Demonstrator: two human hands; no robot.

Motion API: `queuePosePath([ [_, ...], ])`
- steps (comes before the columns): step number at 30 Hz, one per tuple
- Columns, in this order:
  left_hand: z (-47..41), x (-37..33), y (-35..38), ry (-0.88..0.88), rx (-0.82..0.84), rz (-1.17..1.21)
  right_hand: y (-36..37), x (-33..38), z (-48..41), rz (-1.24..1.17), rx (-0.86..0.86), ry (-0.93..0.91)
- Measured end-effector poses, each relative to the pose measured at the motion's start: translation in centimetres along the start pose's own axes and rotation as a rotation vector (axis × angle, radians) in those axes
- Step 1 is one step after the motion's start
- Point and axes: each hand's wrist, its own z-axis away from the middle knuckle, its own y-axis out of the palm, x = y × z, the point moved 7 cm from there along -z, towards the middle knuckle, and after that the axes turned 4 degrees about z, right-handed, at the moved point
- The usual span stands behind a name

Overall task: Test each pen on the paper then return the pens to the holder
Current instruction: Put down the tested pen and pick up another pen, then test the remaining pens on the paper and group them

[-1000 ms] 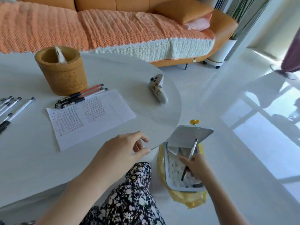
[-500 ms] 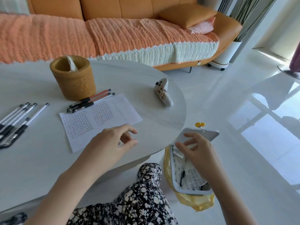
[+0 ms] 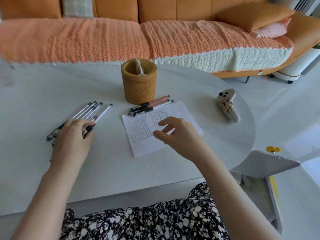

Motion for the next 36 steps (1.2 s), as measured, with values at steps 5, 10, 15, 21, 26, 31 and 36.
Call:
queuePosePath([
  [5,-0.4,0.8,1.1,-0.03,0.04,0.027,1.3,1.0,-1.5,-0.042,0.01,-0.018],
  [10,-0.2,0.5,0.5,-0.042,-0.021,0.087,2.4,1.4,-2.2,-0.102,0.036,-0.015],
  [15,0.0,-1.1,-2.6,-0.042,-0.067,0.265,2.8,2.4,-2.5,-0.259,0.084,-0.027],
  [21,0.8,-7.1,-1.6,0.042,0.194,0.594,3.2,4.3,-3.1,-0.691,0.168,-0.073],
  [26,0.9,-9.5,2.6,0.119,0.336,0.526,2.1,2.9,-4.2,-0.777,-0.04,-0.081],
  [31,1.6,-9.8,5.3,0.108,0.381,0.48,1.8,1.9,-4.2,-0.702,-0.112,-0.121],
  [36,2.3,-9.8,6.8,0.107,0.472,0.466,1.5,2.0,-4.0,-0.732,-0.119,-0.158],
])
